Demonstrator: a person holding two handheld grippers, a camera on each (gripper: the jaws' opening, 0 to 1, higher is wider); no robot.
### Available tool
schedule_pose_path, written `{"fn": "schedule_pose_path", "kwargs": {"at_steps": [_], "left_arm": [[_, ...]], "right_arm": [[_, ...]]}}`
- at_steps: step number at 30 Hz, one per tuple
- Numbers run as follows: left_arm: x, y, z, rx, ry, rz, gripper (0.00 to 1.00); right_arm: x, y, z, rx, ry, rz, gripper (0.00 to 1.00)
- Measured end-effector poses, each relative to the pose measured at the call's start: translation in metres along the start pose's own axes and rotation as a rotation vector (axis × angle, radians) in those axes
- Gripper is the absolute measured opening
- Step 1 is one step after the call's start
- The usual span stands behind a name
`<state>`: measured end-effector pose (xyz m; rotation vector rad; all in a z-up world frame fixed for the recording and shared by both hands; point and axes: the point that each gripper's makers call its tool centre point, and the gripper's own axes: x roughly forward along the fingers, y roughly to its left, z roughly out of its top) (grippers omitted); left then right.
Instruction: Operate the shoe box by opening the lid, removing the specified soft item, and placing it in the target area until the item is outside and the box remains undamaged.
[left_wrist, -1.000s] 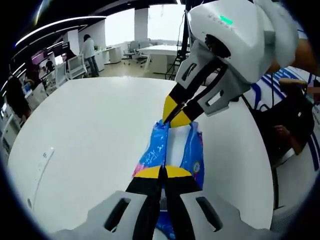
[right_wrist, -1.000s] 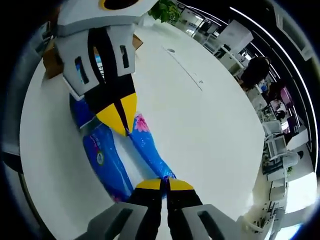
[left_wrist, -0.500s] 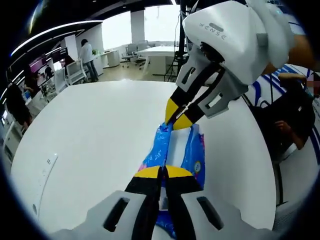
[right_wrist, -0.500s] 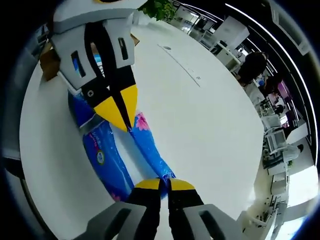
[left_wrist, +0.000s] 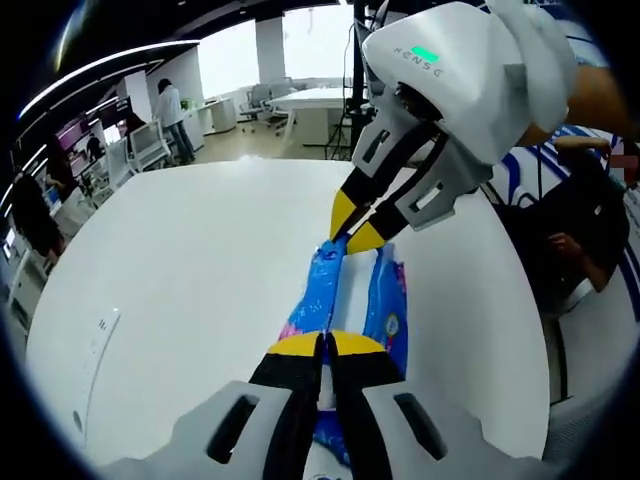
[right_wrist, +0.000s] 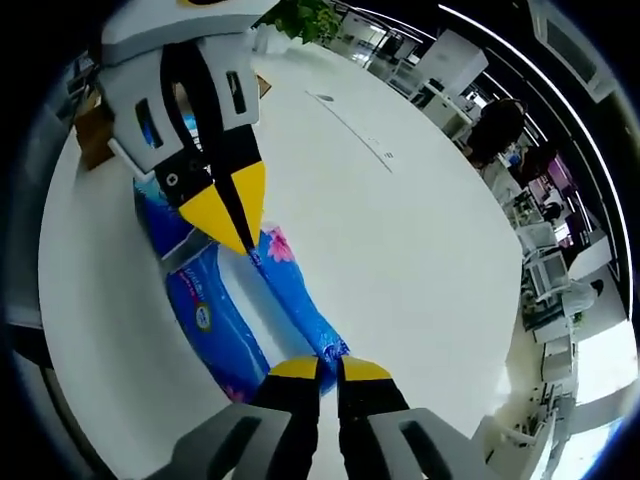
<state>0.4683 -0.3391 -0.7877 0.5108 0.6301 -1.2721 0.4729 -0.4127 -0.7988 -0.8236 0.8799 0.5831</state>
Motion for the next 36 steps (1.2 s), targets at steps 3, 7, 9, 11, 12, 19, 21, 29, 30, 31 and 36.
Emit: {"fn": "schedule_pose_path", "kwargs": {"at_steps": [3,7,9,11,12,19,21,29,30,31,36], "left_arm": [[-0.002,0.002,0.002,-0.006,-0.003,-0.001,0.0],[-0.004,-0.002,0.0,-0.02,0.004,-0.019,0.0],[-0.005,0.0,-0.003,-0.002,0.018,-0.008,0.0],[-0.006,0.001,-0.003,-0.002,0.021,-0.003,0.0],[-0.007,0.0,-0.003,-0.007,0.019,-0.004,0.0],[-0.013,0.002,0.001,0.001,0.01,0.003,0.0],[-0.015,0.002,0.002,0.002,0.011,0.004,0.0],[-0.032,-0.002,0.004,0.004,0.014,0.015,0.01],[-0.034,-0.002,0.004,0.006,0.016,0.018,0.01],[-0.036,-0.002,0.004,0.006,0.015,0.021,0.02],[-0.052,-0.005,0.001,0.002,0.017,0.032,0.04]], "right_arm": [[-0.003,-0.004,-0.001,0.01,-0.005,-0.009,0.01],[-0.003,-0.005,-0.001,0.011,0.0,-0.02,0.01],[-0.003,-0.006,-0.001,0.012,0.001,-0.025,0.01],[-0.003,-0.005,0.0,0.011,0.003,-0.024,0.01],[-0.003,-0.005,0.0,0.011,0.001,-0.025,0.01],[-0.01,-0.008,0.005,0.011,-0.01,-0.026,0.02],[-0.013,-0.007,0.007,0.007,-0.014,-0.029,0.02],[-0.024,0.001,0.013,0.013,-0.028,-0.024,0.03],[-0.024,0.001,0.012,0.014,-0.031,-0.023,0.04],[-0.025,0.002,0.014,0.016,-0.035,-0.02,0.04],[-0.033,0.007,0.022,0.03,-0.056,-0.02,0.08]]}}
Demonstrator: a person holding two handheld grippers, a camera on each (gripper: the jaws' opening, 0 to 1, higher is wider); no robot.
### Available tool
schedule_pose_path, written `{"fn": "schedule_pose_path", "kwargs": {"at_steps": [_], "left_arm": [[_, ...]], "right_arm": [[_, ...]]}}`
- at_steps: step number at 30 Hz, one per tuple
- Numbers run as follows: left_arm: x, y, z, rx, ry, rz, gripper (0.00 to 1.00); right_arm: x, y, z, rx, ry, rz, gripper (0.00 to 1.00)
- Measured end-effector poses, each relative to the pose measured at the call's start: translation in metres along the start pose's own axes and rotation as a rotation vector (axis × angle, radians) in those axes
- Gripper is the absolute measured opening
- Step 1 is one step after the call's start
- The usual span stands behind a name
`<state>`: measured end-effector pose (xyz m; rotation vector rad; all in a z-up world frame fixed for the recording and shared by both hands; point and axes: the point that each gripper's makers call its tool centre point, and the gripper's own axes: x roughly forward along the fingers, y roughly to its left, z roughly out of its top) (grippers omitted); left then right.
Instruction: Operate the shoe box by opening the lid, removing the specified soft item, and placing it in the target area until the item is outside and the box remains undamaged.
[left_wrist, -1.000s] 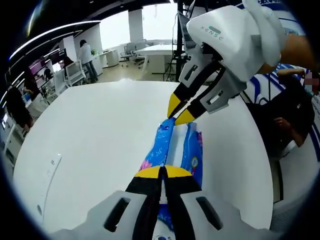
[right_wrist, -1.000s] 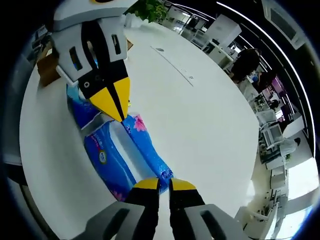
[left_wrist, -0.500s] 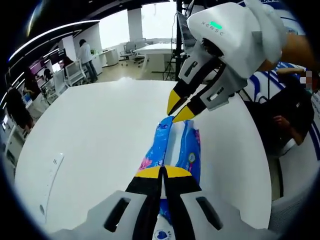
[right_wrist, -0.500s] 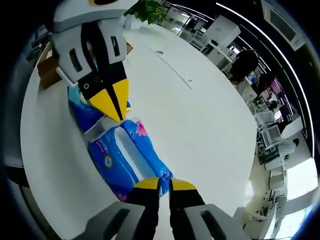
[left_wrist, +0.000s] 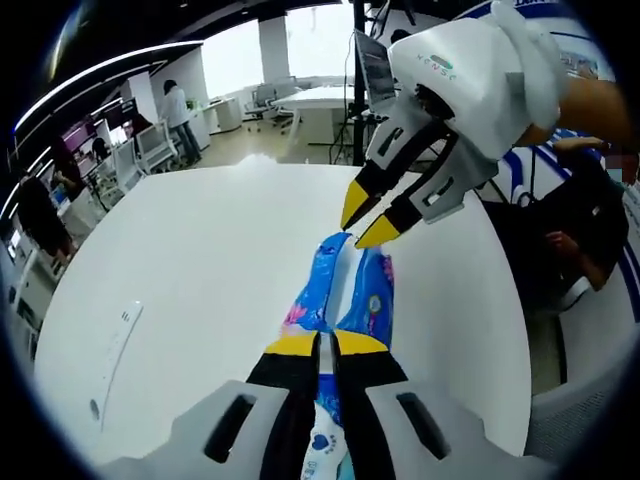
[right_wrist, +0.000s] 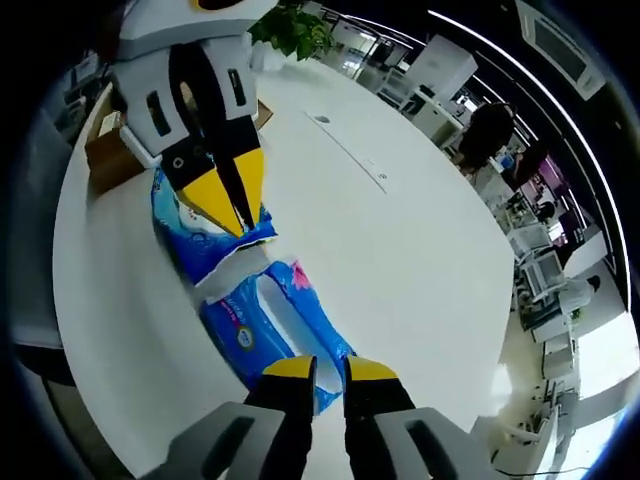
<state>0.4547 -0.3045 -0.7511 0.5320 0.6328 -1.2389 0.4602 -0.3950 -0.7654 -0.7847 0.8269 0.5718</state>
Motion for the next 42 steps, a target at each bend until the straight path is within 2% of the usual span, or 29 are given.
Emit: {"fn": "schedule_pose_path", "kwargs": {"at_steps": [3,14,23,29,42], "left_arm": [[-0.008,-0.003,-0.002,-0.002,-0.006,0.003,0.07],[-0.039,-0.013,-0.01,-0.037,-0.016,0.014,0.21],[-0.071,-0.016,-0.016,-0.034,-0.04,0.041,0.34],[-0.093,-0.015,-0.018,-0.037,-0.068,0.06,0.41],[-0.154,-0.005,-0.019,-0.114,-0.181,0.127,0.56]], "right_arm": [[-0.005,0.003,0.004,0.023,-0.007,0.0,0.15],[-0.022,0.019,0.014,0.081,-0.024,0.014,0.3],[-0.036,0.035,0.031,0.141,-0.063,0.044,0.42],[-0.044,0.05,0.043,0.154,-0.093,0.062,0.47],[-0.06,0.071,0.07,0.217,-0.181,0.097,0.66]]}}
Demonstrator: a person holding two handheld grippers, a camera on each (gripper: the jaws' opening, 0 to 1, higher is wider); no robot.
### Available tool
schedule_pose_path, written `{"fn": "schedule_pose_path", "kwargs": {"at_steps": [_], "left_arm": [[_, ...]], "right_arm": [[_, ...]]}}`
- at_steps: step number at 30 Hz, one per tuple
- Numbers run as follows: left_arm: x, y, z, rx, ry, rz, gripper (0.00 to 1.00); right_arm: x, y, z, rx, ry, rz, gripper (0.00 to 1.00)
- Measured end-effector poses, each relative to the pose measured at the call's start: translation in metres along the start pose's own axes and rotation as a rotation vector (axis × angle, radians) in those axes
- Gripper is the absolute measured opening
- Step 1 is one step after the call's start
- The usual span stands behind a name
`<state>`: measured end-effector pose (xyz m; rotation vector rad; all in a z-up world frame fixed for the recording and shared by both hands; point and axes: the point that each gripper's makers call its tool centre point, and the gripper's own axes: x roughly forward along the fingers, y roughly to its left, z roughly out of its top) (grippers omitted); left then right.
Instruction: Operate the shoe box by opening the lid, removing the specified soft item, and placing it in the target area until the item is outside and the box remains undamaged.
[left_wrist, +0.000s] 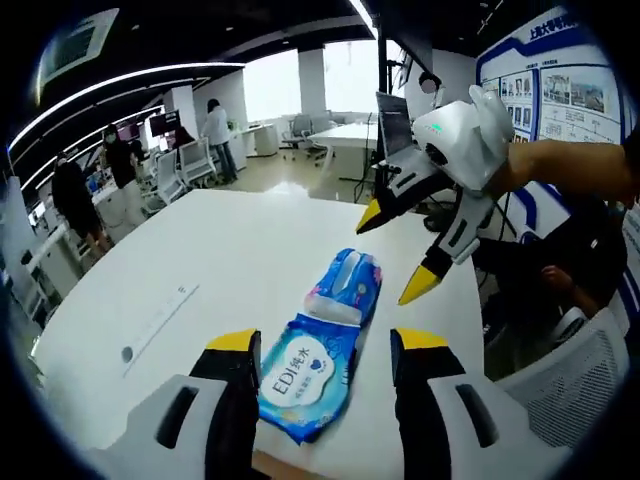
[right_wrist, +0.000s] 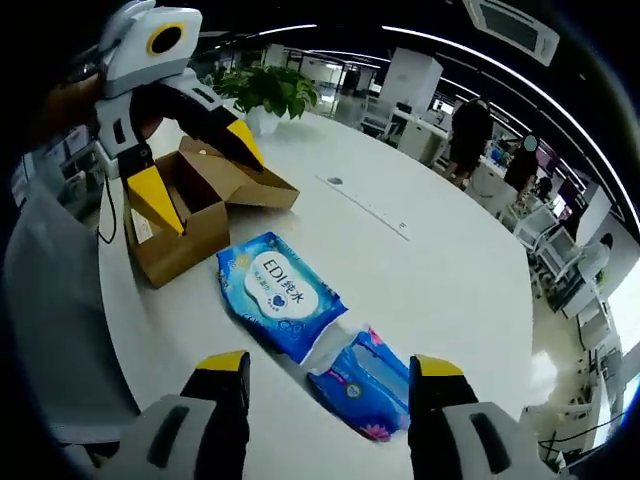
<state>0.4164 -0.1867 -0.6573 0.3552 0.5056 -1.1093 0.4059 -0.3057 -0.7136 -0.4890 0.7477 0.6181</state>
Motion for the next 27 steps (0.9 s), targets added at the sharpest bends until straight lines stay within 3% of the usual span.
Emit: {"fn": "schedule_pose_path", "kwargs": {"at_steps": [6,19,27], "left_arm": [[-0.031,0.011,-0.002,-0.027,-0.045,0.064,0.62],[-0.096,0.028,-0.03,-0.102,-0.103,0.155,0.77],[-0.135,0.033,-0.044,-0.125,-0.173,0.211,0.88]], "right_arm": [[0.001,0.017,0.004,0.01,-0.002,0.035,0.75],[0.001,0.033,0.022,0.051,-0.04,0.034,0.96],[0.005,0.05,0.036,0.061,-0.063,0.074,0.98]]}}
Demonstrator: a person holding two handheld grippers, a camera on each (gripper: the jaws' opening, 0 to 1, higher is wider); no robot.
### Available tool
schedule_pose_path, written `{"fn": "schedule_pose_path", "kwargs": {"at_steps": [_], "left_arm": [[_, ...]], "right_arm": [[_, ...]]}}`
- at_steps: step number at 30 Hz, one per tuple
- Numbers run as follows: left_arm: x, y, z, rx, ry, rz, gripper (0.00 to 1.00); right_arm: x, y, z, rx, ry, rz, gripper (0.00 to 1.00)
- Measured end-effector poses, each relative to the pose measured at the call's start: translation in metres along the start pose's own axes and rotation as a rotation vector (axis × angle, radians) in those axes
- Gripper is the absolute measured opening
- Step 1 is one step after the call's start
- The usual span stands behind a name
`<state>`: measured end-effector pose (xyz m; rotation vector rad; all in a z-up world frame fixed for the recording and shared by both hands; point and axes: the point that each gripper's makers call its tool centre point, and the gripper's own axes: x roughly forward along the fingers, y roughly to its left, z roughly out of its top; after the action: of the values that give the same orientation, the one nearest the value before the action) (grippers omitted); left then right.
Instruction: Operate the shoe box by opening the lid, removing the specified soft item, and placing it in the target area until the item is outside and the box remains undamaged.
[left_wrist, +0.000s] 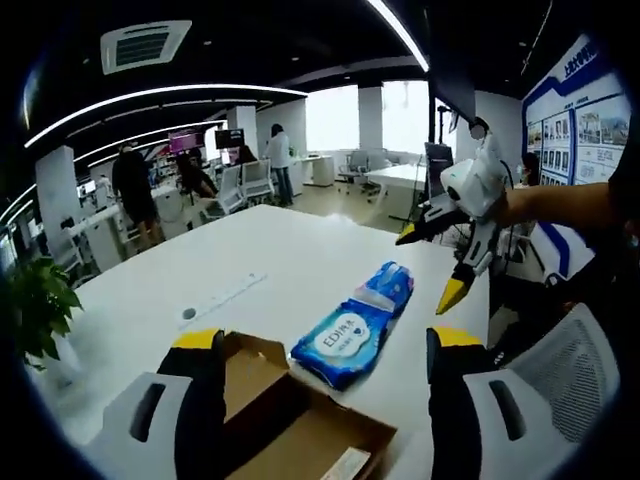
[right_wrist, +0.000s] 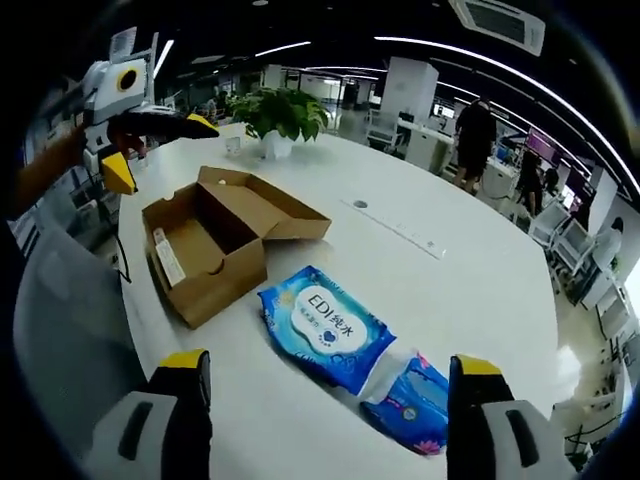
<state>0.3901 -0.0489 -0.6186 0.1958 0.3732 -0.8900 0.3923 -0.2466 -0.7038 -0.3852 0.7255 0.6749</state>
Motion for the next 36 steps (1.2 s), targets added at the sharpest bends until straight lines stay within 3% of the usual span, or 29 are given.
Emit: {"fn": "schedule_pose_path", "kwargs": {"at_steps": [5,14,26,30,36], "left_arm": [[-0.026,0.007,-0.009,-0.042,-0.015,0.032,1.0],[-0.067,0.02,-0.034,-0.073,-0.007,0.096,1.0],[-0.107,0.023,-0.061,-0.053,0.018,0.145,1.0],[-0.121,0.02,-0.067,-0.083,-0.014,0.148,1.0],[-0.142,0.02,-0.077,-0.12,-0.053,0.187,1.0]], "right_arm": [[0.003,0.011,0.011,-0.021,-0.018,0.023,0.98],[0.014,0.034,0.024,-0.059,-0.027,0.081,0.98],[0.032,0.065,0.043,-0.166,-0.057,0.189,0.94],[0.039,0.076,0.05,-0.19,-0.066,0.228,0.88],[0.049,0.092,0.059,-0.234,-0.078,0.277,0.88]]}}
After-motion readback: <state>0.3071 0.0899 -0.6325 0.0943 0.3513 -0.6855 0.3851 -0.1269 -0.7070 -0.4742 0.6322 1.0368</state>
